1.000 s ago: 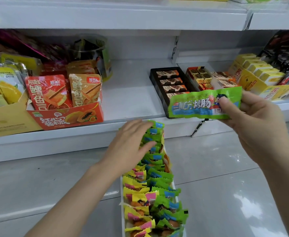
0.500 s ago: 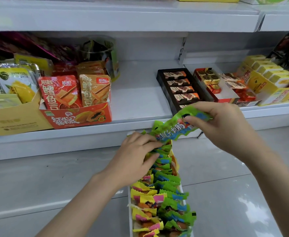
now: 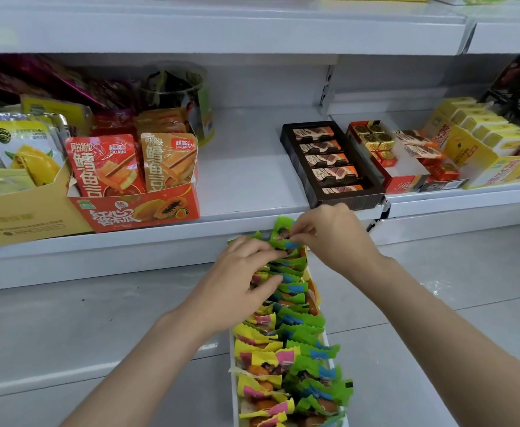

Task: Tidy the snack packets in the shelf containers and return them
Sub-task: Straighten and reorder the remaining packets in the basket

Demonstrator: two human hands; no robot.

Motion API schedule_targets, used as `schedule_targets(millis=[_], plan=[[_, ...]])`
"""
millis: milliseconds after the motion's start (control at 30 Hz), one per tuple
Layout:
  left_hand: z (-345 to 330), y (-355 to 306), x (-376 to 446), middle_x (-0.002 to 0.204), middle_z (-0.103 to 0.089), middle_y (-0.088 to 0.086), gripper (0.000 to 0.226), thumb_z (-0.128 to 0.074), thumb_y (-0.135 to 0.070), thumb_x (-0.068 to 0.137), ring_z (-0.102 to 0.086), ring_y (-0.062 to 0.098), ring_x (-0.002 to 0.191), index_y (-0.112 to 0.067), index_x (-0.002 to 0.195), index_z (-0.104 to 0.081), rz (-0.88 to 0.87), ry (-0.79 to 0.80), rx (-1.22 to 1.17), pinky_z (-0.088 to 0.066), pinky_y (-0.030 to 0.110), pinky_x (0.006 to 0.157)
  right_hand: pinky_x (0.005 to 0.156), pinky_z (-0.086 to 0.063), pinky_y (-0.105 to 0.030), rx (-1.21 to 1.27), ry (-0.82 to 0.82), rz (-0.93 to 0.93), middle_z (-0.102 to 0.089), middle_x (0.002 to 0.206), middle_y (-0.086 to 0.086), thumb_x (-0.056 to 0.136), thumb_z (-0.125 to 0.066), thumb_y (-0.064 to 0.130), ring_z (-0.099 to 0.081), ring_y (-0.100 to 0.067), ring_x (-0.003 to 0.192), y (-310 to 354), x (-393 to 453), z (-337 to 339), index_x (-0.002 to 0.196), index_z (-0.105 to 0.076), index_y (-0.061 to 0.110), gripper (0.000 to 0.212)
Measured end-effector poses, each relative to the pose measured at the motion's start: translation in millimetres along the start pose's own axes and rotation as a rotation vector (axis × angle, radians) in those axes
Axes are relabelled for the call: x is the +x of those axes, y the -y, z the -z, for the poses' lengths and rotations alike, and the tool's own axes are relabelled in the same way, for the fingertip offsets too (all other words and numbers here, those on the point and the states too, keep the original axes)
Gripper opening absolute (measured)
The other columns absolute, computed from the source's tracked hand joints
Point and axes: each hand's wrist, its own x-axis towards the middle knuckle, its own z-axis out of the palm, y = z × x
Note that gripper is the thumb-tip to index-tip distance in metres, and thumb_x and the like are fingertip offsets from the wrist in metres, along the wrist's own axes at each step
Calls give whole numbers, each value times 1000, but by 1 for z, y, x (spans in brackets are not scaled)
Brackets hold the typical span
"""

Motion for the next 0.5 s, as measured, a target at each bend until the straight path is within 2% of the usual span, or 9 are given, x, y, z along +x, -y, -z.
schedule_targets(millis=[100, 167, 233, 300, 367, 433, 500], plan=[[-2, -1, -2, 129, -47, -11, 38, -57, -38, 97, -42, 8, 122, -25, 133, -60, 3, -14, 17, -36, 36, 109, 69, -45, -16, 41, -12, 7, -77, 85, 2, 86, -75, 25, -65, -10, 78, -1, -1, -6, 92, -80, 21, 8], [-2, -2, -3, 141, -36, -11, 37, -58, -39, 97, -43, 8, 124, -25, 131, -62, 3, -22, 20, -33, 33, 111, 63, -41, -6, 143, 4, -14, -76, 81, 4, 85, -77, 25, -62, -2, 69, -7, -2, -6, 88, -81, 21, 6], [-2, -2, -1, 155, -30, -13, 35, -56, -39, 97, -39, 8, 131, -27, 130, -60, -10, -9, 48, -27, 33, 114, 62, -41, -2, 284, -56, -74, -75, 77, 9, 87, -74, 25, -63, 5, 68, -15, -3, -4, 86, -80, 22, 6], [-1, -2, 2, 154, -36, -16, 34, -53, -39, 99, -35, 10, 135, -29, 131, -58, -20, 11, 74, -24, 37, 116, 64, -43, -5, 268, -196, -123, -74, 79, 9, 91, -70, 24, -61, 3, 66, -24, -4, -5, 90, -78, 21, 9], [-1, -2, 2, 145, -48, -17, 35, -51, -39, 99, -36, 10, 133, -28, 130, -59, -28, 6, 63, -26, 39, 115, 69, -51, -24, 137, -266, -134, -74, 86, 5, 92, -69, 25, -60, -5, 67, -30, -7, -11, 97, -77, 18, 12], [-1, -1, 0, 138, -53, -18, 34, -52, -37, 99, -38, 8, 131, -27, 130, -60, -32, -7, 45, -27, 37, 115, 73, -54, -32, 67, -259, -173, -74, 92, 2, 92, -68, 31, -65, -15, 75, -35, -10, -19, 105, -76, 18, 19], [-1, 0, -2, 137, -53, -18, 33, -53, -36, 99, -38, 7, 131, -27, 131, -60, -37, -11, 34, -27, 35, 115, 77, -55, -31, 114, -226, -236, -75, 97, 2, 92, -68, 36, -68, -16, 81, -39, -10, -25, 109, -75, 17, 26]])
